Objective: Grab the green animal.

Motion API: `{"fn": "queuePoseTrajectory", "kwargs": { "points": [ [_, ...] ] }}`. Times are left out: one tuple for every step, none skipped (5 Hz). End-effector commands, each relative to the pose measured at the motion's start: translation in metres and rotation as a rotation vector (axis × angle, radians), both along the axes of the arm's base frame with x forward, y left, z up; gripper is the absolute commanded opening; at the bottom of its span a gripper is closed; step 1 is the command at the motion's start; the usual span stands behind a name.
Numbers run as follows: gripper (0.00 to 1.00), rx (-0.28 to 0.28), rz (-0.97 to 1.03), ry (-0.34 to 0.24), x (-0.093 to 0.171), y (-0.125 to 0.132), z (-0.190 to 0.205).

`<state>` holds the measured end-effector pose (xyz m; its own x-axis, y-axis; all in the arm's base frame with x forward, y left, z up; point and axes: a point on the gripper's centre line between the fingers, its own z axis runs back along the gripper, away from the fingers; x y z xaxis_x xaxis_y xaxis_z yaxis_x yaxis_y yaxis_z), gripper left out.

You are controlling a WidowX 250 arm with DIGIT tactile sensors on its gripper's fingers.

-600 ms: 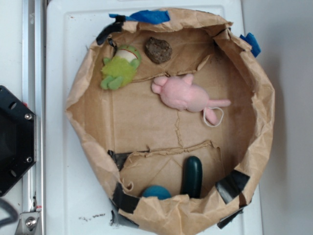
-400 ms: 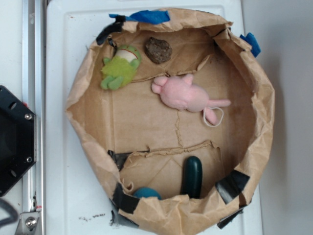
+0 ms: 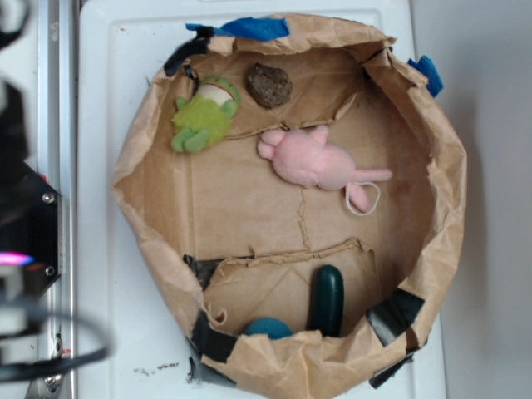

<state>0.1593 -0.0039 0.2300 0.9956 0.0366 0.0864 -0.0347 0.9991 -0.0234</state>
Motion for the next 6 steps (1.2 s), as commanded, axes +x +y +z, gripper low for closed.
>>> {"fn": "queuePoseTrajectory", "kwargs": {
  "points": [
    [1.0, -0.001, -0.038, 0.003, 0.072, 0.031, -0.023],
    [1.0, 0.002, -0.027, 0.026, 0.087, 0.036, -0.043],
    [1.0, -0.005, -0.027, 0.018, 0.094, 0.04, -0.079],
    [1.0, -0.011, -0.065, 0.021, 0.085, 0.04, -0.106],
    [1.0, 0.003, -0.089, 0.043, 0.082, 0.039, -0.127],
    [1.0, 0.0, -0.085, 0.078, 0.076, 0.043, -0.136]
  ]
}}
